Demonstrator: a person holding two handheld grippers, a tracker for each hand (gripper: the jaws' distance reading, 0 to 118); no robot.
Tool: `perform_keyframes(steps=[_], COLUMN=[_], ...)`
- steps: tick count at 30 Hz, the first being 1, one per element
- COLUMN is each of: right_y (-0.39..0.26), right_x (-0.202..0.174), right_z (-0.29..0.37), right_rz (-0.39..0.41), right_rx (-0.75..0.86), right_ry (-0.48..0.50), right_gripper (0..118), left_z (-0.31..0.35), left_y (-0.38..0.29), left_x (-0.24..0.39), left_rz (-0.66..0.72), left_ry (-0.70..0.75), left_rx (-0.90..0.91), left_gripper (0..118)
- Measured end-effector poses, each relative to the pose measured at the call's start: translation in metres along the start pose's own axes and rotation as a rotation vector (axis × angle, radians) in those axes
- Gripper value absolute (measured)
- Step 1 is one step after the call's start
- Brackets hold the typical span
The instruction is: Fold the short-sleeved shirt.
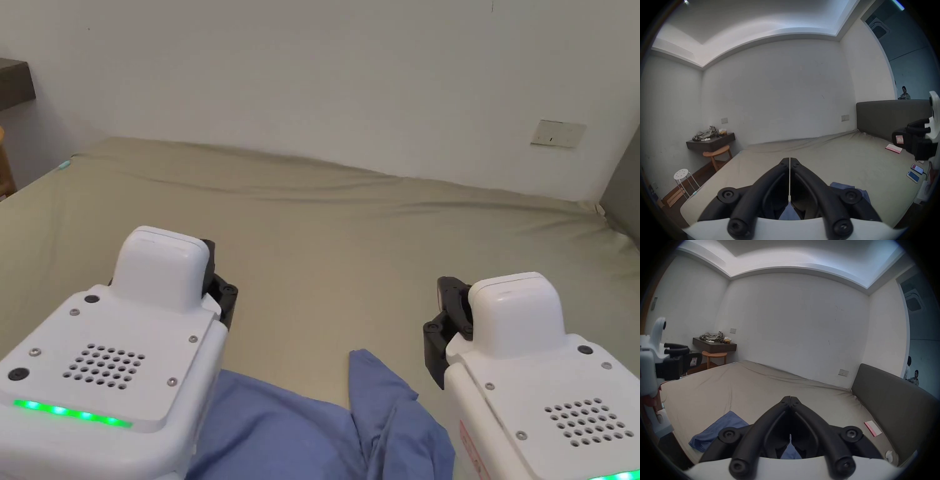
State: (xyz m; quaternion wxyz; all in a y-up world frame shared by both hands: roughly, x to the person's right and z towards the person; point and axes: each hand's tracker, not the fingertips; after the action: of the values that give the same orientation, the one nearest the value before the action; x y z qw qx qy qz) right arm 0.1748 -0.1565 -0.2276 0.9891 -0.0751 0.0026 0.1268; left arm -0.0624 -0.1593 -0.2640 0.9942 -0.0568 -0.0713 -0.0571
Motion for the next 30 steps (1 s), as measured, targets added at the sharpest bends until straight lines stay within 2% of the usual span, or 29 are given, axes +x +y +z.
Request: perform_keyframes(steps=[5, 9, 13, 14, 17, 18, 24, 28, 29, 30], right_y=[-0.011, -0.032, -0.054, -0.059, -0.072, -0.077, -0.096, -0.109, -0.11, -0.112], right_x=[-0.006, -0.001, 0.006, 0.007, 0.014, 0.017, 0.035, 0.045, 0.046, 0.047], right_z=[-0.019, -0.041, -0.068, -0.074, -0.091, -0.097, -0.127, -0.14, -0.142, -0.145], right_rz=[-0.001, -0.012, -0.017, -0.014, -0.01, -0.009, -0.002, -0.005, -0.004, -0.005], right_rx=[-0.057, -0.122, -0.187, -0.202, -0.245, -0.26, -0.333, -0.364, -0.37, -0.377], right_ry=[0.023, 0.035, 0.046, 0.046, 0.048, 0.049, 0.021, 0.004, 0.002, 0.001], right_gripper=[0, 0, 0, 0, 0, 0, 0, 0, 0, 0], left_z=[-0.034, -0.074, -0.126, -0.14, -0.192, -0.212, -0.289, -0.32, -0.323, -0.326], left_y=[-0.036, -0.09, -0.157, -0.17, -0.202, -0.21, -0.237, -0.264, -0.27, -0.278], left_x=[-0.007, -0.019, -0.038, -0.043, -0.064, -0.068, -0.076, -0.072, -0.07, -0.068], left_rz=[-0.012, -0.01, 0.062, 0.076, 0.126, 0.127, 0.067, 0.066, 0.062, 0.068], left_ry=[-0.012, -0.057, -0.033, -0.015, 0.01, 0.021, 0.06, 0.065, 0.071, 0.047], left_rx=[-0.137, -0.365, -0.55, -0.58, -0.694, -0.723, -0.718, -0.808, -0.825, -0.837], left_gripper=[0, 0, 1, 8, 102, 114, 114, 113, 110, 100])
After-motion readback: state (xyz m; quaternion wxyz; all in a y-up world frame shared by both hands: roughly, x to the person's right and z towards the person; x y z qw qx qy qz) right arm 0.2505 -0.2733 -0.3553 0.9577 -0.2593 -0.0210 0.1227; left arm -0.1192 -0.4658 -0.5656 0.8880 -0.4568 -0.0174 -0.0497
